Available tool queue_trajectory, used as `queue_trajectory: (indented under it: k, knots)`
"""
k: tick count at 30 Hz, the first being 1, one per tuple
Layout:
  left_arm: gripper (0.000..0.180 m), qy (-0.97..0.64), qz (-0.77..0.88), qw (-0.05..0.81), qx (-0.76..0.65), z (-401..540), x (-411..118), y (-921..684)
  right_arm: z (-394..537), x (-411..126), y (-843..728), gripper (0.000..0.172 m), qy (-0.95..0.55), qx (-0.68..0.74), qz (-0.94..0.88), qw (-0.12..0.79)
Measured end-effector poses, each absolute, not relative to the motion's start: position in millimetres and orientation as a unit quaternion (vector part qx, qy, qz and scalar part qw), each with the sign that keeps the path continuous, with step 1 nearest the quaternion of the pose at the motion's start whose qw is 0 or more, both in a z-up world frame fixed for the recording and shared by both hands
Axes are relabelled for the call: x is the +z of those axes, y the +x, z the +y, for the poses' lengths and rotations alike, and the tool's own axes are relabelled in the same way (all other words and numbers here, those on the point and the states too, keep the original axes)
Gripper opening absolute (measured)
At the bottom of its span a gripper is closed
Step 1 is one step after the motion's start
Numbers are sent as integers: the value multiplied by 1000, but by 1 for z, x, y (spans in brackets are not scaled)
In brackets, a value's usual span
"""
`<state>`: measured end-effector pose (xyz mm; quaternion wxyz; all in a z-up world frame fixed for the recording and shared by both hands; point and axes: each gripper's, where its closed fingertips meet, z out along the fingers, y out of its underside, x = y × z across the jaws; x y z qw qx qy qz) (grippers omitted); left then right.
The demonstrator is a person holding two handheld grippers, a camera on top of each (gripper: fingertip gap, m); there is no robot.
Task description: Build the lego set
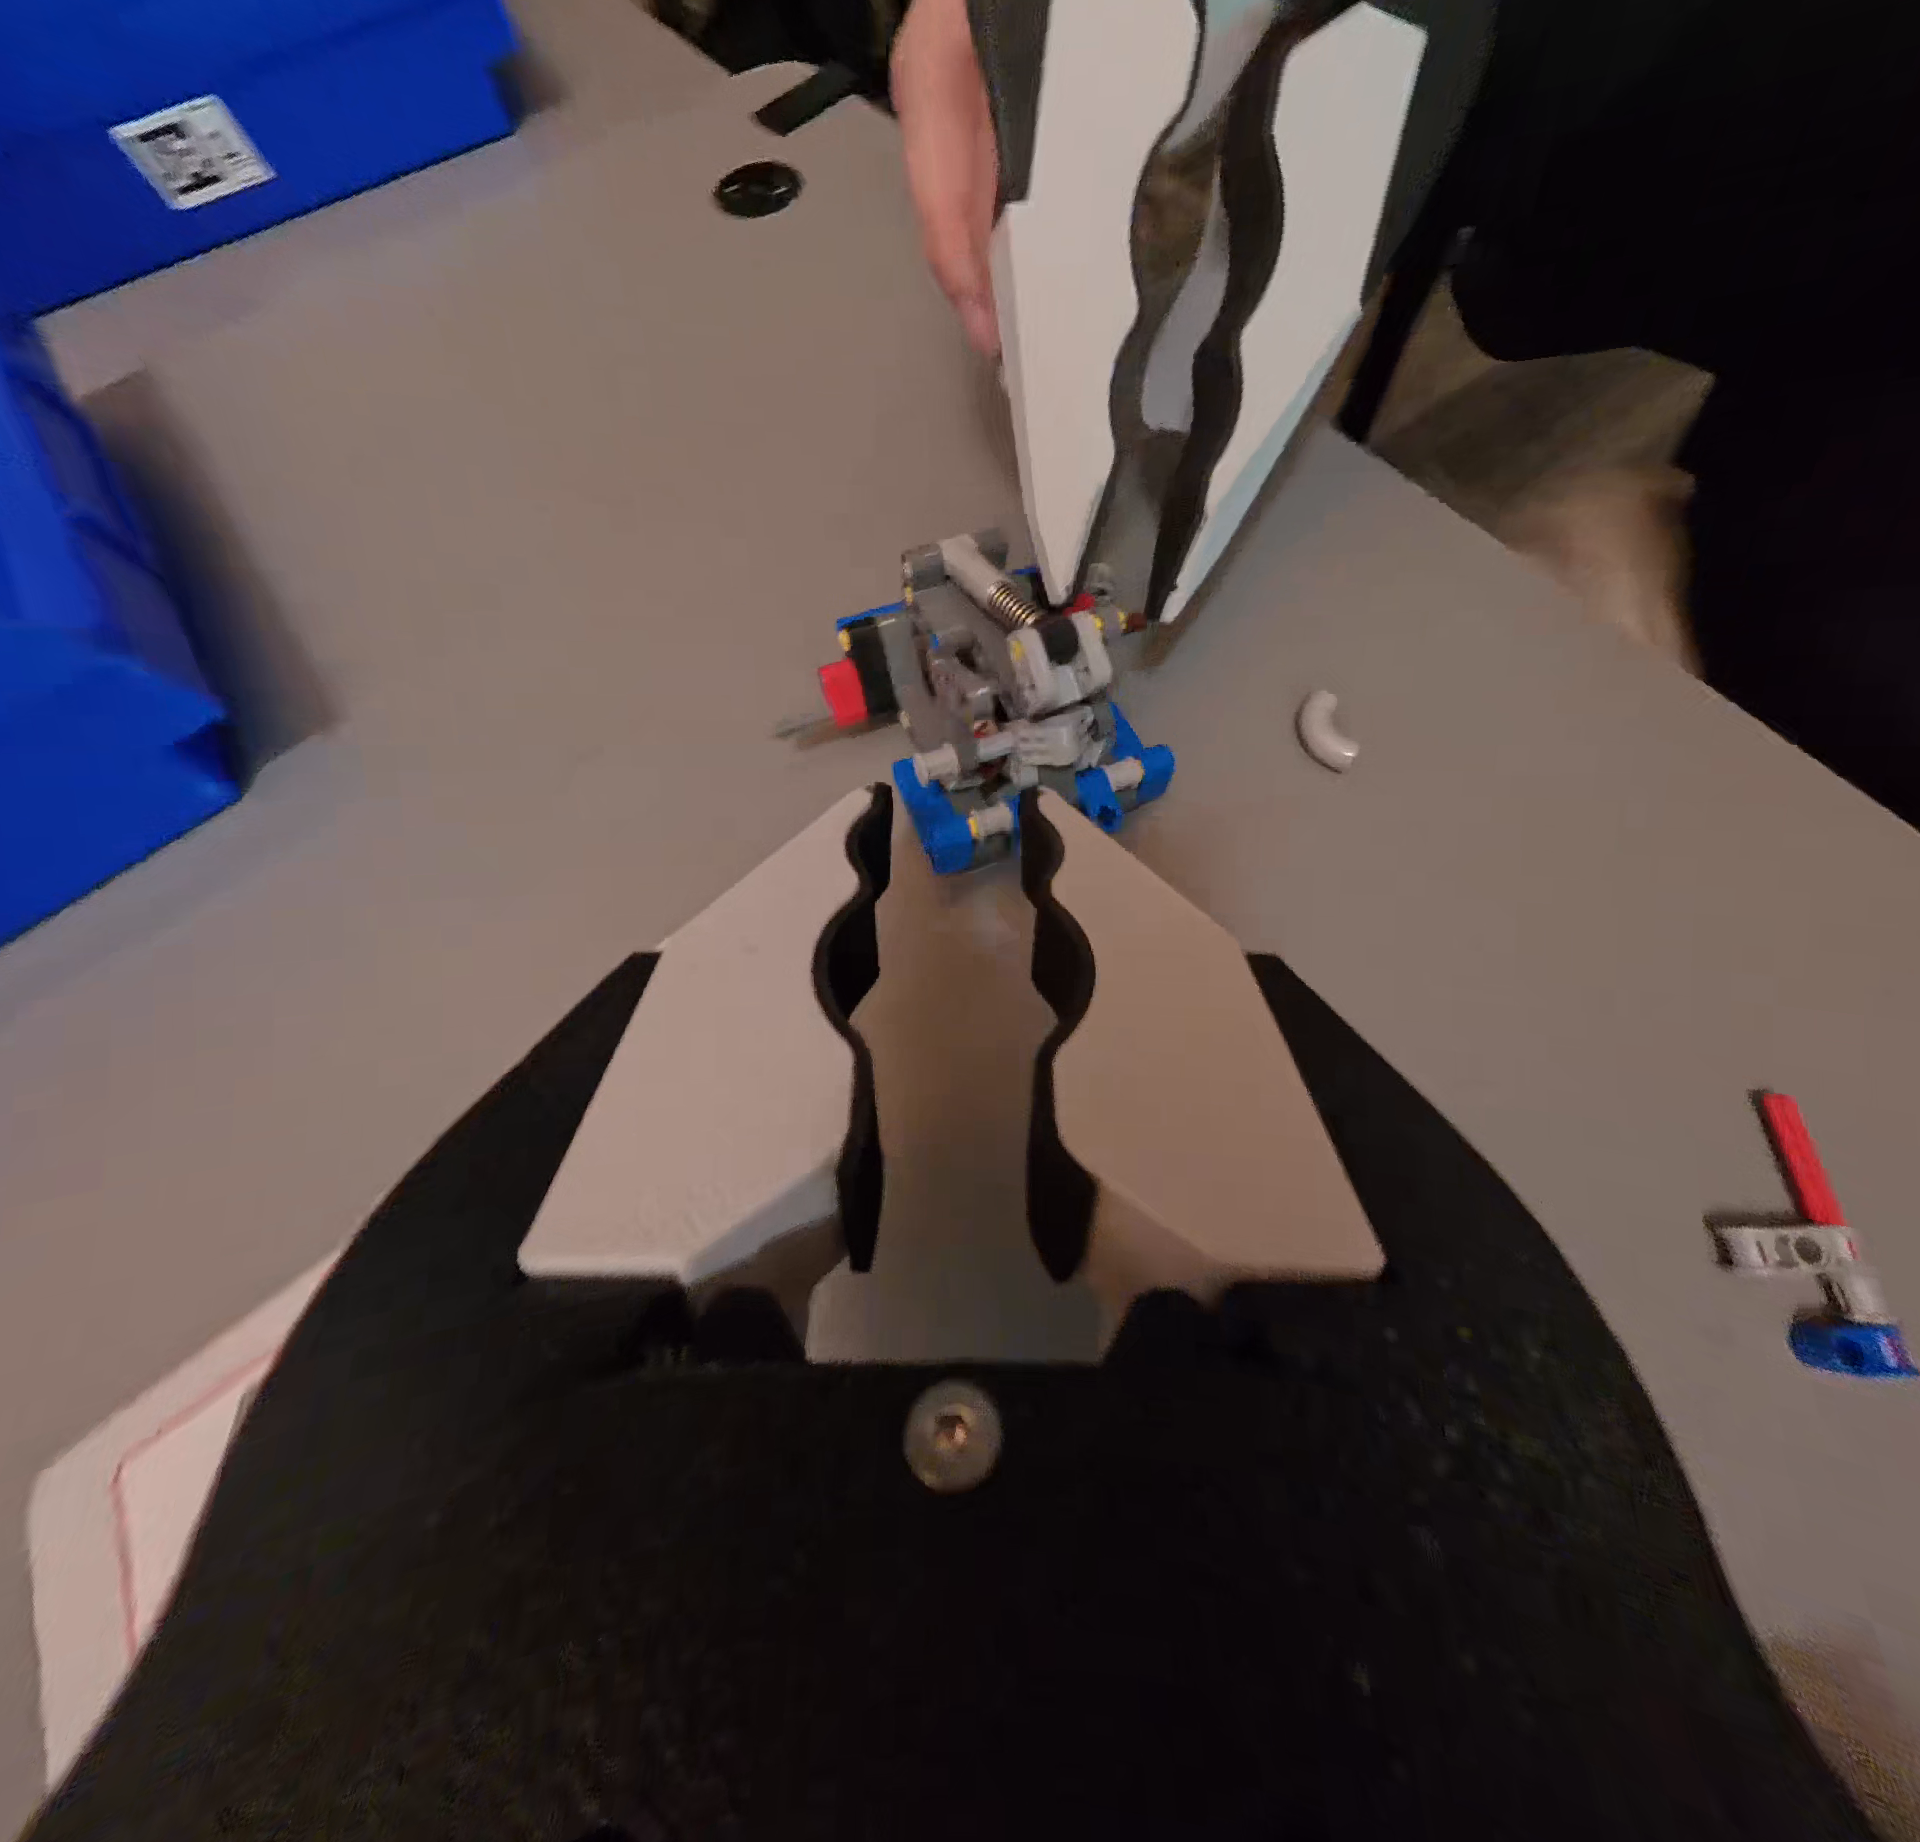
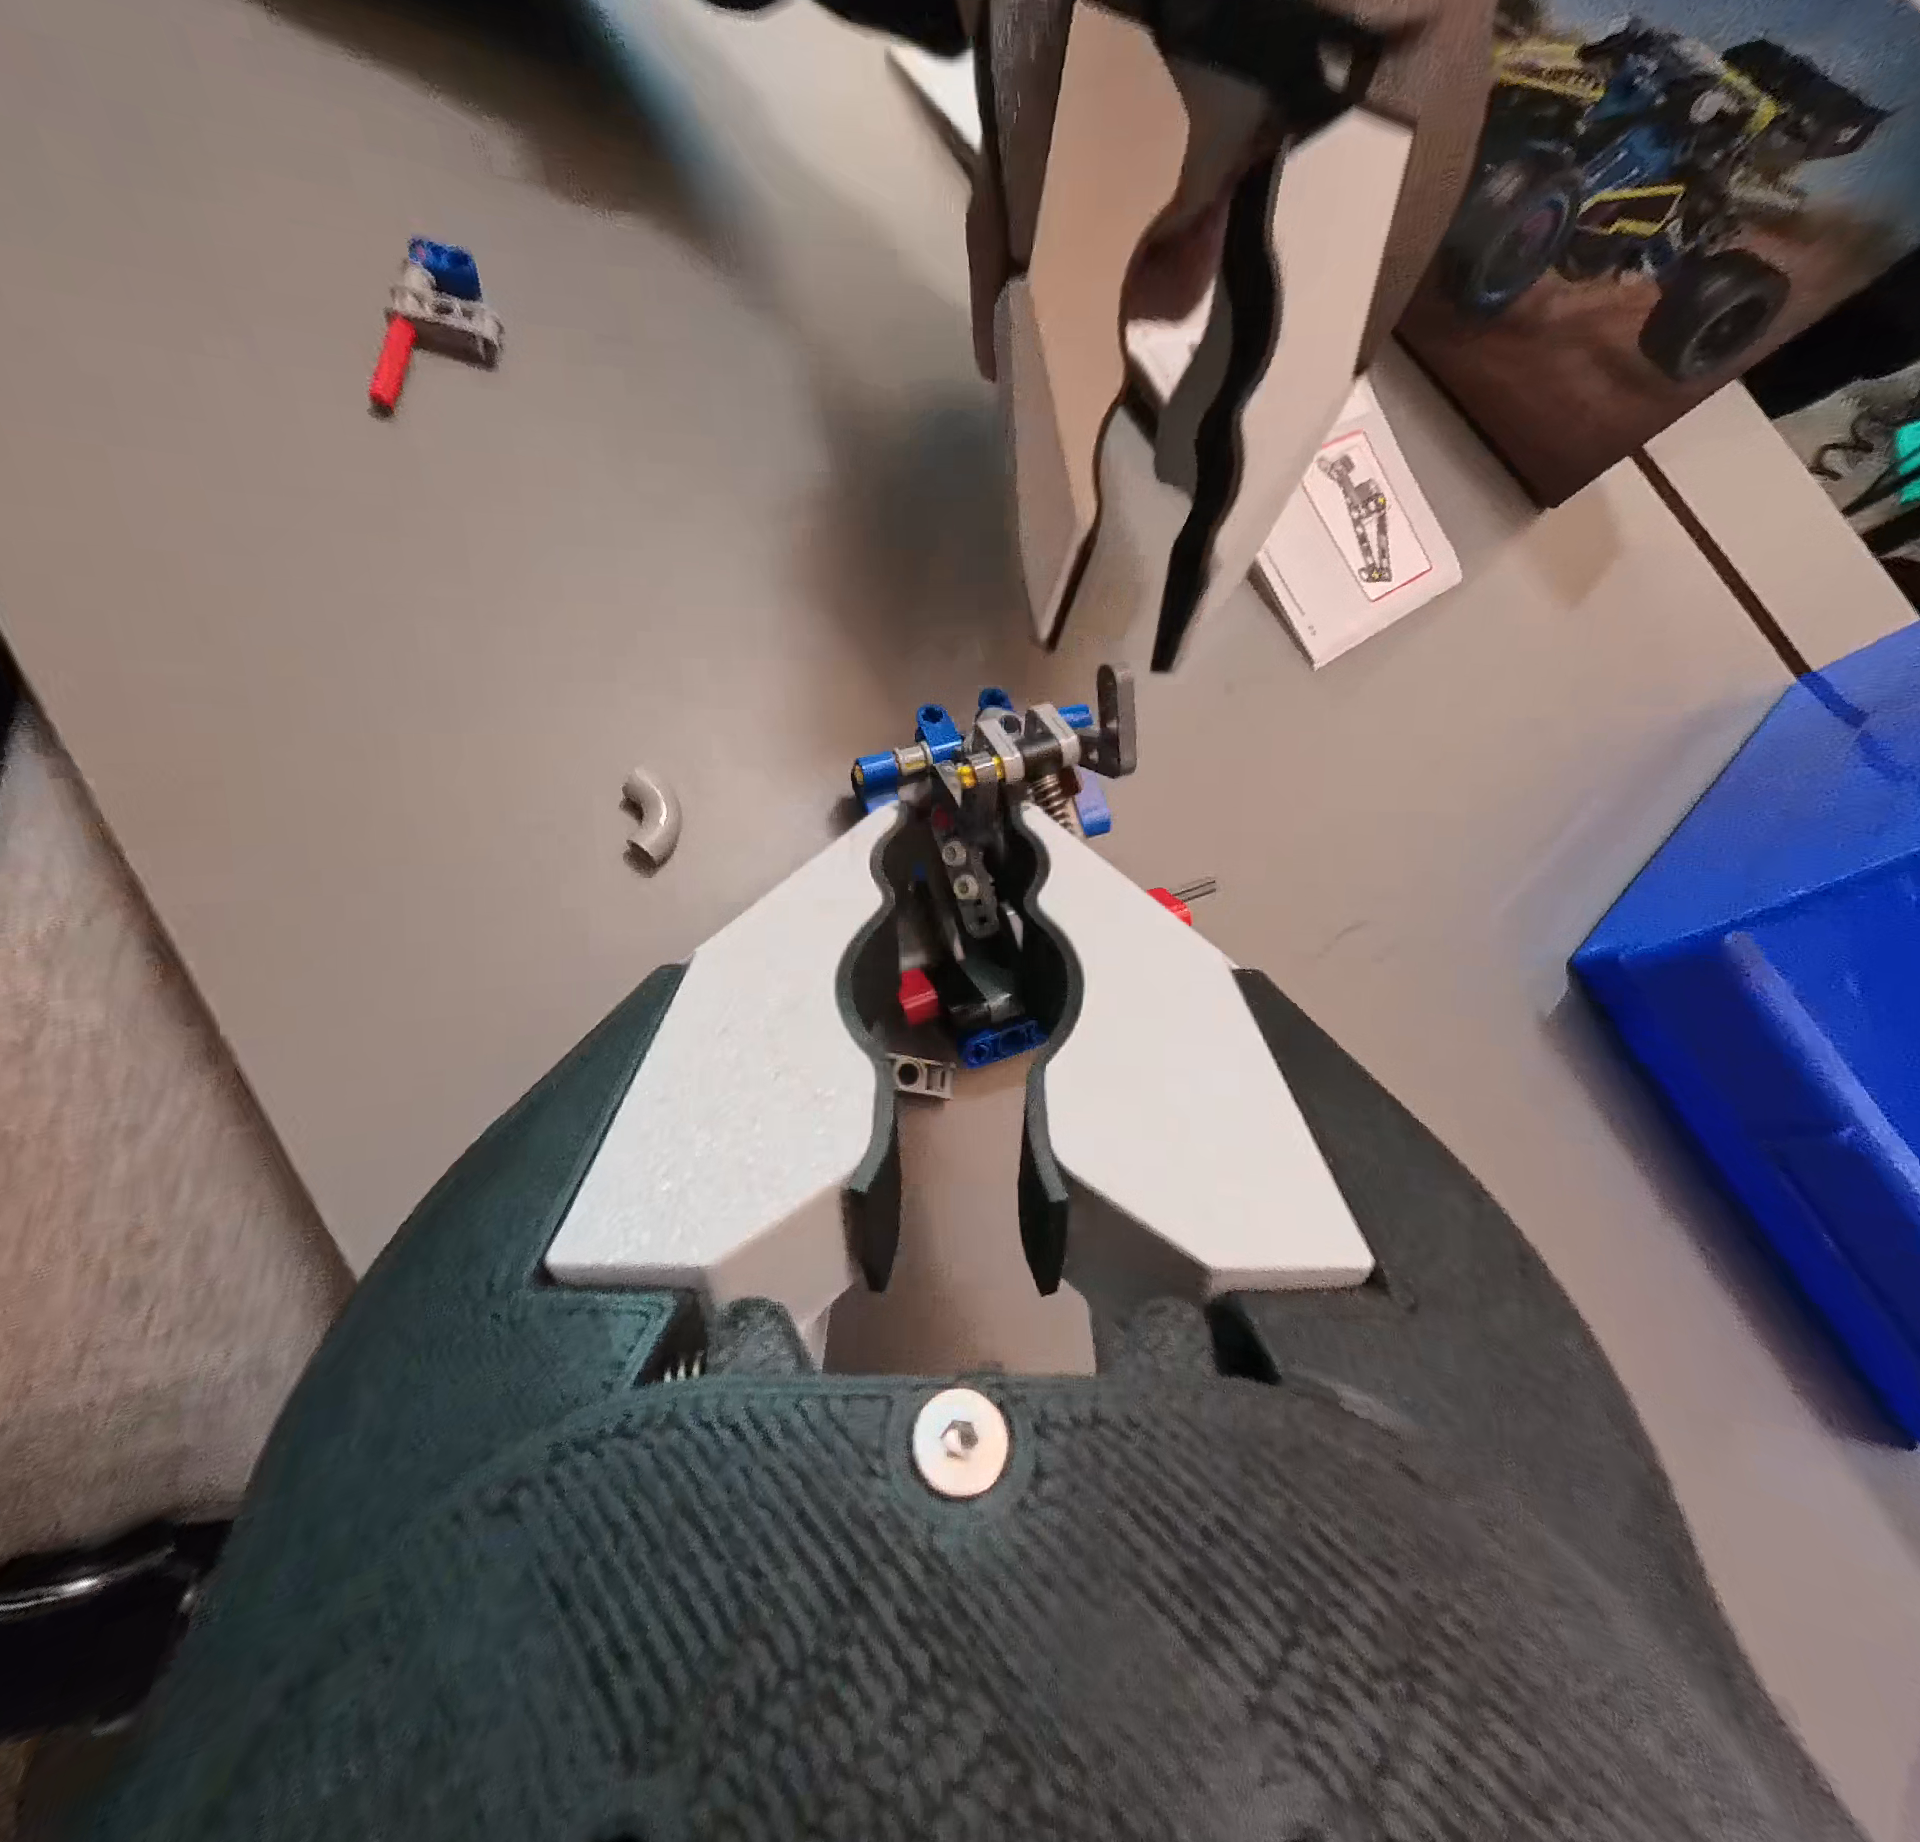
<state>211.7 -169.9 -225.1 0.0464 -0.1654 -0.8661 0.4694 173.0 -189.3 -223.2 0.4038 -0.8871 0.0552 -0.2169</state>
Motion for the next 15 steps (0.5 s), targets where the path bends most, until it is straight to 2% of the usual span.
queue_trajectory:
  k: [1, 5, 8, 9, 12, 15]
  knots:
    - [21, -182, -863, 67, 466, -173, -226, 208, -189, -219, 170, 14, -884, -211, 61, 413]
    - [26, -229, -866, 108, 432, -180, -240, 214, -188, -209, 171, 12, -870, -212, 155, 418]
    - [23, -245, -849, 186, 430, -182, -242, 205, -177, -221, 169, 14, -861, -220, 225, 400]
    - [15, -250, -849, 199, 421, -181, -245, 203, -176, -222, 172, 14, -851, -239, 251, 396]
    - [10, -253, -841, 206, 431, -178, -245, 197, -174, -229, 172, 15, -836, -262, 288, 386]
    - [1, -230, -845, 185, 446, -173, -243, 192, -185, -233, 176, 27, -827, -310, 306, 357]
